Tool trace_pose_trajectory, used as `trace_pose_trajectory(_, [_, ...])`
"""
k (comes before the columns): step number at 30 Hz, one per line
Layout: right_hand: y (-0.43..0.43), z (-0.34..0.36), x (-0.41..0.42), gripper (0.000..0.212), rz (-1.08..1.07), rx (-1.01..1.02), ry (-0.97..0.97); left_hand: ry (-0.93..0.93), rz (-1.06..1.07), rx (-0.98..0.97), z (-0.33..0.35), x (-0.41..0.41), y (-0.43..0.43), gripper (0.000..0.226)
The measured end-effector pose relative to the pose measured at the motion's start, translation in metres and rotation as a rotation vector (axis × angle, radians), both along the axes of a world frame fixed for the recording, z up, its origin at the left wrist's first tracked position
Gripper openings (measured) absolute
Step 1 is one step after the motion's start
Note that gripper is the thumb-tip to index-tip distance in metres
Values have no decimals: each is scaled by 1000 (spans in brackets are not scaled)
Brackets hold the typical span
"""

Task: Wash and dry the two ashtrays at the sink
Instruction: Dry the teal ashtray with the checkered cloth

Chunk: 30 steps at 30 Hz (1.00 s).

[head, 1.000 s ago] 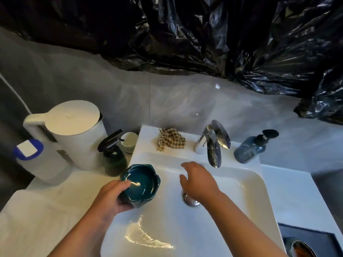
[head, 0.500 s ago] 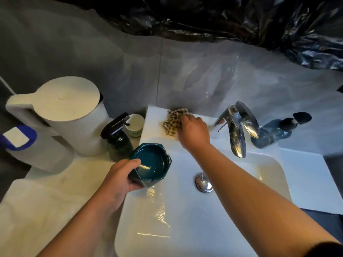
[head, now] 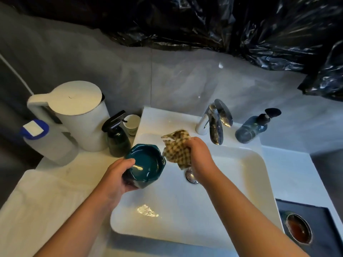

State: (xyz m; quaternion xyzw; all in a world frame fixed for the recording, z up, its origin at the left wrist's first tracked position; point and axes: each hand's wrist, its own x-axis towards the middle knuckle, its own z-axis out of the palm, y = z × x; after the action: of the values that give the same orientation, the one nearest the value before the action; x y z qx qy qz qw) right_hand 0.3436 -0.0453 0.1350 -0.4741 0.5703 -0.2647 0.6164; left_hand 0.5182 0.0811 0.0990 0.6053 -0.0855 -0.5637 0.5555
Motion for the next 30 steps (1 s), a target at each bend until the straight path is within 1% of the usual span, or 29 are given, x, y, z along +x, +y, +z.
trace_pose_trajectory(2, [19, 8, -23, 17, -20, 57, -91, 3, -2, -8, 7, -14, 6, 30])
trace_pose_trajectory(4, [38, 14, -46, 22, -5, 57, -153, -14, -15, -32, 14, -29, 11, 27])
trace_pose_trajectory(5, [48, 18, -54, 17, 6, 52, -164, -18, -21, -43, 17, -38, 13, 26])
trace_pose_trajectory(6, [56, 20, -63, 15, 30, 35, -158, -15, -27, -53, 20, -47, 15, 29])
trace_pose_trajectory(8, [71, 22, -74, 16, 91, 9, -130, 5, -45, -81, 27, -64, 19, 44])
trace_pose_trajectory(10, [81, 25, -84, 18, 122, -24, -120, 37, -75, -125, 33, -81, 23, 52])
trace_pose_trajectory(12, [86, 31, -97, 21, 96, -50, -151, 89, -124, -193, 39, -96, 26, 58])
trace_pose_trajectory(15, [90, 40, -119, 22, 70, -56, -226, 165, -186, -270, 48, -116, 29, 78])
trace_pose_trajectory(17, [89, 44, -132, 28, 62, -44, -300, 223, -175, -295, 52, -128, 27, 93])
trace_pose_trajectory(18, [88, 44, -137, 31, 64, -42, -334, 257, -159, -300, 56, -135, 27, 90])
trace_pose_trajectory(19, [87, 45, -142, 31, 71, -49, -351, 288, -138, -300, 59, -140, 26, 78])
trace_pose_trajectory(20, [86, 45, -146, 32, 80, -64, -341, 316, -120, -289, 62, -145, 25, 64])
trace_pose_trajectory(21, [87, 44, -149, 34, 92, -87, -312, 339, -99, -281, 64, -149, 23, 55])
trace_pose_trajectory(22, [88, 44, -150, 35, 104, -112, -277, 352, -88, -278, 66, -151, 22, 51])
trace_pose_trajectory(23, [90, 44, -151, 34, 103, -137, -245, 358, -82, -278, 67, -153, 21, 49])
trace_pose_trajectory(25, [92, 43, -151, 22, 75, -167, -194, 363, -77, -279, 69, -157, 21, 49])
trace_pose_trajectory(26, [93, 42, -151, 18, 54, -165, -176, 361, -70, -279, 70, -158, 22, 50])
trace_pose_trajectory(28, [92, 38, -150, 32, 49, -116, -151, 366, -57, -281, 71, -161, 23, 49])
trace_pose_trajectory(30, [91, 40, -149, 38, 97, -74, -112, 387, -67, -297, 71, -162, 23, 45])
